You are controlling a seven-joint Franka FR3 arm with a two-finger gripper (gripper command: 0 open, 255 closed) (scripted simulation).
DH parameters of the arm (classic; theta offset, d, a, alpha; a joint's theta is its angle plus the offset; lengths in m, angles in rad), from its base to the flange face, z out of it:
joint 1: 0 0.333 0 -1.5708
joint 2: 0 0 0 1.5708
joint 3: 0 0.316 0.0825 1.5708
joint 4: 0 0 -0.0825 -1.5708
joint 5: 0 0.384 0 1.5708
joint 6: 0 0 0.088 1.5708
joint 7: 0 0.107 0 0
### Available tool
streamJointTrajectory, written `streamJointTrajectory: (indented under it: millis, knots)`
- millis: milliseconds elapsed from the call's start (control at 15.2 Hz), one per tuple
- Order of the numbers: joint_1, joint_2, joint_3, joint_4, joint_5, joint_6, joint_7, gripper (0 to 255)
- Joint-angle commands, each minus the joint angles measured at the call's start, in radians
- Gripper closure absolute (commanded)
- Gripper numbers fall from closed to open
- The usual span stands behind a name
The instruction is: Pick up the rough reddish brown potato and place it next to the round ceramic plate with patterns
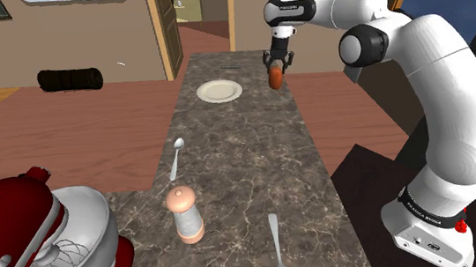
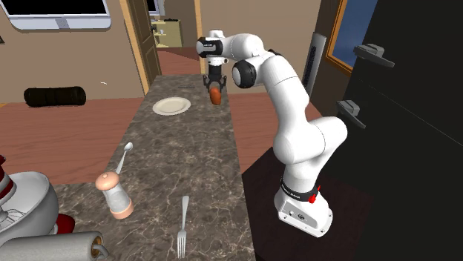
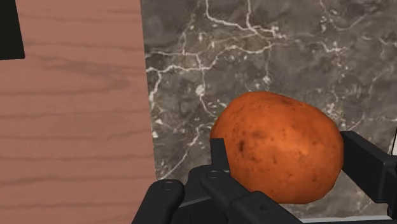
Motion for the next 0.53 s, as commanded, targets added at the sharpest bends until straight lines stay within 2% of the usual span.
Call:
streamJointTrajectory:
  millis: [0, 462]
  knots:
    - [-0.001, 0.022, 0.001, 0.009, 0.001, 0.013, -0.002, 255]
    - [0.002, 0.039, 0.002, -0.054, 0.004, 0.093, -0.011, 255]
